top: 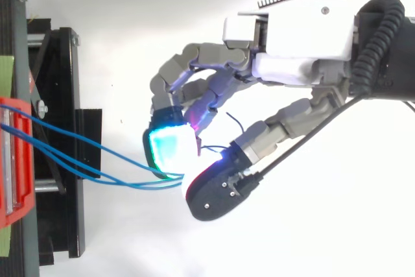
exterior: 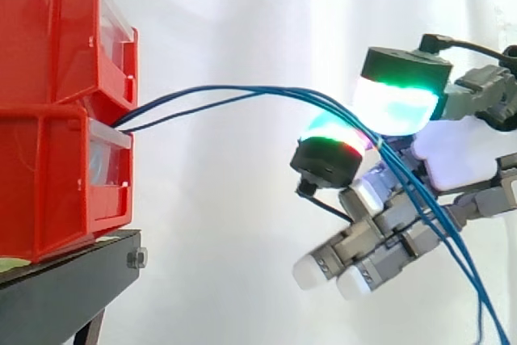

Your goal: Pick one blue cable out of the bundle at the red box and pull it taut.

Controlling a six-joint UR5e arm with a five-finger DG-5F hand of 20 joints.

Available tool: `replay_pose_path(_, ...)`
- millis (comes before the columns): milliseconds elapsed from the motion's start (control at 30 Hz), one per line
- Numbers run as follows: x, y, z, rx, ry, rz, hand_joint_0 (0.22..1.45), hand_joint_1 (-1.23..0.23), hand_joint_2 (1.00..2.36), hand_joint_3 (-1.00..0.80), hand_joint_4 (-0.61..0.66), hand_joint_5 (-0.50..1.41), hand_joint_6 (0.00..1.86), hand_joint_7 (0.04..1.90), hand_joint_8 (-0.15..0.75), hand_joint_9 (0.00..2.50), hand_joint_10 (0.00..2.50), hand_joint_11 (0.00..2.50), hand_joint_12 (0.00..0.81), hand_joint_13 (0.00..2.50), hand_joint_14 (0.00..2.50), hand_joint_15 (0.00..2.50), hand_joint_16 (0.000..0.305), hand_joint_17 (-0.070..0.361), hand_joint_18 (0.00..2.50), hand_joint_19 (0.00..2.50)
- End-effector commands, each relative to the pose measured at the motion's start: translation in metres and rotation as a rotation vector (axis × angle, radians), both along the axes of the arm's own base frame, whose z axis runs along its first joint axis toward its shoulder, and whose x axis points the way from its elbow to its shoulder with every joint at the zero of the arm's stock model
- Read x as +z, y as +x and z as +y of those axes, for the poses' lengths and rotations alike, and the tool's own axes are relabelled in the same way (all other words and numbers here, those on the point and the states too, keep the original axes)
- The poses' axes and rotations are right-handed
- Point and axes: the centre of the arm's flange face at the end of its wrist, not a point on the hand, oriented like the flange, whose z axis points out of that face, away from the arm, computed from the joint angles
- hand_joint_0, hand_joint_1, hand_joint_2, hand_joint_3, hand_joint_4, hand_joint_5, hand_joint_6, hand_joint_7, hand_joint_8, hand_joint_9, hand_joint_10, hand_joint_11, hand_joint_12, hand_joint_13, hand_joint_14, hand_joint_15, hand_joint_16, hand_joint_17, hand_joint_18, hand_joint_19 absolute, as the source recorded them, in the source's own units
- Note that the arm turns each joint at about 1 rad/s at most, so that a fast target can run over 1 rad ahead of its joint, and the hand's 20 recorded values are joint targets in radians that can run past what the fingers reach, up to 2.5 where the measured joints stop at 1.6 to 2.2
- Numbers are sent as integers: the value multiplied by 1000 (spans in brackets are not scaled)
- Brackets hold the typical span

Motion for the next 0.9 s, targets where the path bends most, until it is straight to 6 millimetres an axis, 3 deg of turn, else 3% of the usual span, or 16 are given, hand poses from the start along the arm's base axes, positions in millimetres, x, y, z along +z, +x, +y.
replay_pose_path(0, -4, 5, 0, -21, -3, -48, 673, -810, 1007, -408, -53, -150, 934, 1049, 260, 910, 13, 699, 353, 386, 6, 148, 48, 109, 377, 185)
replay_pose_path(300, -38, 10, 10, -80, -3, -189, 680, -816, 1007, -404, -49, -149, 929, 1076, 259, 906, 14, 699, 355, 393, 6, 146, 49, 109, 382, 185)
replay_pose_path(867, -37, 13, 26, -109, -38, -215, 660, -805, 1007, -406, -36, -149, 924, 1057, 258, 897, 14, 698, 353, 386, 6, 151, 49, 110, 379, 191)
